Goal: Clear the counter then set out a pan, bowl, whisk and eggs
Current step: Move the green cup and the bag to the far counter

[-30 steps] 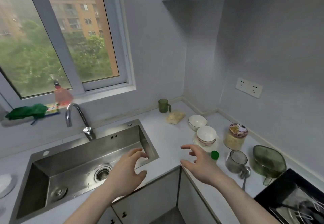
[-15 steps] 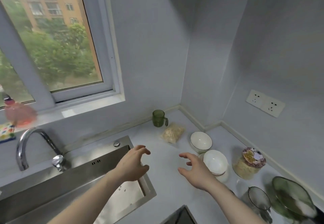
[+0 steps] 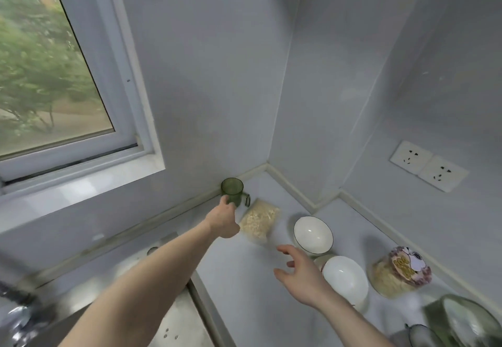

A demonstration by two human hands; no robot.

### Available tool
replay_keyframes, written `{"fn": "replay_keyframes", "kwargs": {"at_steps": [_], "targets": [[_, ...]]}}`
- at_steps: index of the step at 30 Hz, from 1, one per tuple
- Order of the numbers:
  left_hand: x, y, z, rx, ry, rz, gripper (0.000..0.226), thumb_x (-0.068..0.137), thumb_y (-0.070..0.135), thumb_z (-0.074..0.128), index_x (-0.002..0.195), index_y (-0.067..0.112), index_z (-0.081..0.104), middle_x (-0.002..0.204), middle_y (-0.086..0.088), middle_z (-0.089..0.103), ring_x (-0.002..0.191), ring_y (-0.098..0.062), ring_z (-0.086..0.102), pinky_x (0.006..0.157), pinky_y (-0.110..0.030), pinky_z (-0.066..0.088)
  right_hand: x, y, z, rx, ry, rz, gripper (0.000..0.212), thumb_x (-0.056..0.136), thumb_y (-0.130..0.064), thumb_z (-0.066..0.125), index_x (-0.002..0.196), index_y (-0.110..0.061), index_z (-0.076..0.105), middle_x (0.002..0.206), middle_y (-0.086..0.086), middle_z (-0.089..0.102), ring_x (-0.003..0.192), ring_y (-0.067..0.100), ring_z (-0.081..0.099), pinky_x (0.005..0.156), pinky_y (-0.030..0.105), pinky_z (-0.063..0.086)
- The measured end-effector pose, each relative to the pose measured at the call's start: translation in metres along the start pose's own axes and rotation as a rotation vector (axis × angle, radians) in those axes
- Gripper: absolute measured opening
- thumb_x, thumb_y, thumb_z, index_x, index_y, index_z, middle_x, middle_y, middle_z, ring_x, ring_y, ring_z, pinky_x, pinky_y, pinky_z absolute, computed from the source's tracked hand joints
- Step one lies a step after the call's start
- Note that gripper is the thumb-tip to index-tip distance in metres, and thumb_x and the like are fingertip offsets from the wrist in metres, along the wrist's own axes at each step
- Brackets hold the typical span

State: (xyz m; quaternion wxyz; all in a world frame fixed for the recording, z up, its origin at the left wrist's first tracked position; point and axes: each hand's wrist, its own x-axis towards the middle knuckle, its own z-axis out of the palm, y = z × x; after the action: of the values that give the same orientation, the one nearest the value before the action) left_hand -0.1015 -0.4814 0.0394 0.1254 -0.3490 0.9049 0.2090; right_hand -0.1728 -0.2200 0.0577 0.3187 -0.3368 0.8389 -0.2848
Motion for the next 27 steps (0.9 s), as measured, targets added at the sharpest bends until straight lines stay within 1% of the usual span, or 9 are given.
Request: {"fn": "replay_keyframes", "kwargs": {"at_steps": [3, 6, 11, 14, 18, 21, 23, 25, 27], "targets": [[0.032, -0.001, 0.002, 0.038, -0.041, -0.014, 0.049, 0.085, 0.02, 0.057, 0.131, 0.006, 0.046, 0.164, -0.013, 0.002, 0.125, -0.033, 0.055, 0.101, -0.043, 0.049, 0.01, 0.004, 0.0, -0.006, 0.008, 0.019, 0.051, 0.094, -0.03, 0.062, 0.142, -0.034, 0.047, 0.143, -0.012, 0.044, 0.122, 0.008, 0.053, 0.087, 0.021, 0.048], [0.058, 0.004, 0.006, 0.071, -0.088, -0.018, 0.054, 0.088, 0.017, 0.052, 0.14, 0.006, 0.042, 0.166, -0.014, -0.003, 0.134, -0.03, 0.049, 0.106, -0.042, 0.046, 0.022, 0.008, 0.0, -0.008, 0.013, 0.035, 0.051, 0.094, -0.03, 0.062, 0.143, -0.034, 0.046, 0.143, -0.012, 0.043, 0.121, 0.008, 0.053, 0.086, 0.019, 0.047], [0.079, 0.006, 0.011, 0.095, -0.134, -0.051, 0.054, 0.096, 0.015, 0.046, 0.148, 0.004, 0.034, 0.167, -0.011, -0.008, 0.137, -0.027, 0.046, 0.109, -0.041, 0.043, 0.04, 0.016, 0.007, -0.008, 0.01, 0.057, 0.052, 0.093, -0.031, 0.062, 0.143, -0.034, 0.046, 0.14, -0.013, 0.043, 0.12, 0.008, 0.053, 0.094, 0.025, 0.051], [0.089, 0.002, 0.013, 0.101, -0.099, -0.044, 0.047, 0.098, 0.014, 0.045, 0.143, 0.001, 0.04, 0.165, -0.014, 0.009, 0.14, -0.027, 0.043, 0.111, -0.039, 0.041, 0.052, 0.02, 0.011, -0.009, 0.012, 0.058, 0.051, 0.093, -0.031, 0.062, 0.142, -0.033, 0.047, 0.138, -0.013, 0.044, 0.118, 0.008, 0.054, 0.092, 0.025, 0.052], [0.083, -0.004, 0.019, 0.096, -0.006, 0.023, 0.034, 0.091, 0.007, 0.047, 0.123, 0.001, 0.057, 0.145, -0.013, 0.038, 0.124, -0.03, 0.055, 0.105, -0.038, 0.047, 0.065, 0.026, 0.014, -0.001, -0.002, 0.075, 0.051, 0.092, -0.032, 0.062, 0.141, -0.033, 0.048, 0.137, -0.01, 0.045, 0.115, 0.01, 0.055, 0.086, 0.024, 0.052], [0.052, -0.014, 0.029, 0.075, 0.056, 0.074, 0.029, 0.085, 0.005, 0.044, 0.109, 0.004, 0.059, 0.126, -0.01, 0.048, 0.111, -0.029, 0.06, 0.095, -0.04, 0.051, 0.074, 0.027, 0.015, 0.001, -0.013, 0.107, 0.054, 0.091, -0.03, 0.063, 0.143, -0.03, 0.048, 0.14, -0.007, 0.048, 0.109, 0.014, 0.059, 0.086, 0.025, 0.053], [0.02, -0.02, 0.035, 0.056, 0.108, 0.115, 0.034, 0.084, 0.005, 0.043, 0.115, 0.004, 0.058, 0.123, -0.006, 0.048, 0.103, -0.029, 0.061, 0.089, -0.042, 0.051, 0.084, 0.026, 0.019, 0.012, -0.026, 0.131, 0.058, 0.09, -0.029, 0.064, 0.145, -0.028, 0.047, 0.144, -0.003, 0.048, 0.113, 0.017, 0.061, 0.088, 0.025, 0.05], [-0.014, -0.023, 0.04, 0.022, 0.137, 0.148, 0.041, 0.084, 0.005, 0.043, 0.123, 0.006, 0.057, 0.127, -0.002, 0.048, 0.104, -0.029, 0.061, 0.088, -0.042, 0.05, 0.094, 0.022, 0.023, 0.021, -0.054, 0.153, 0.061, 0.09, -0.027, 0.064, 0.148, -0.027, 0.045, 0.148, 0.002, 0.047, 0.12, 0.02, 0.058, 0.085, 0.021, 0.045], [-0.043, -0.024, 0.045, 0.001, 0.159, 0.162, 0.047, 0.085, 0.006, 0.045, 0.131, 0.008, 0.055, 0.134, 0.002, 0.047, 0.106, -0.027, 0.06, 0.09, -0.037, 0.049, 0.103, 0.018, 0.027, 0.041, -0.088, 0.172, 0.061, 0.092, -0.023, 0.062, 0.15, -0.027, 0.045, 0.147, 0.005, 0.049, 0.114, 0.021, 0.059, 0.075, 0.019, 0.044]]}}
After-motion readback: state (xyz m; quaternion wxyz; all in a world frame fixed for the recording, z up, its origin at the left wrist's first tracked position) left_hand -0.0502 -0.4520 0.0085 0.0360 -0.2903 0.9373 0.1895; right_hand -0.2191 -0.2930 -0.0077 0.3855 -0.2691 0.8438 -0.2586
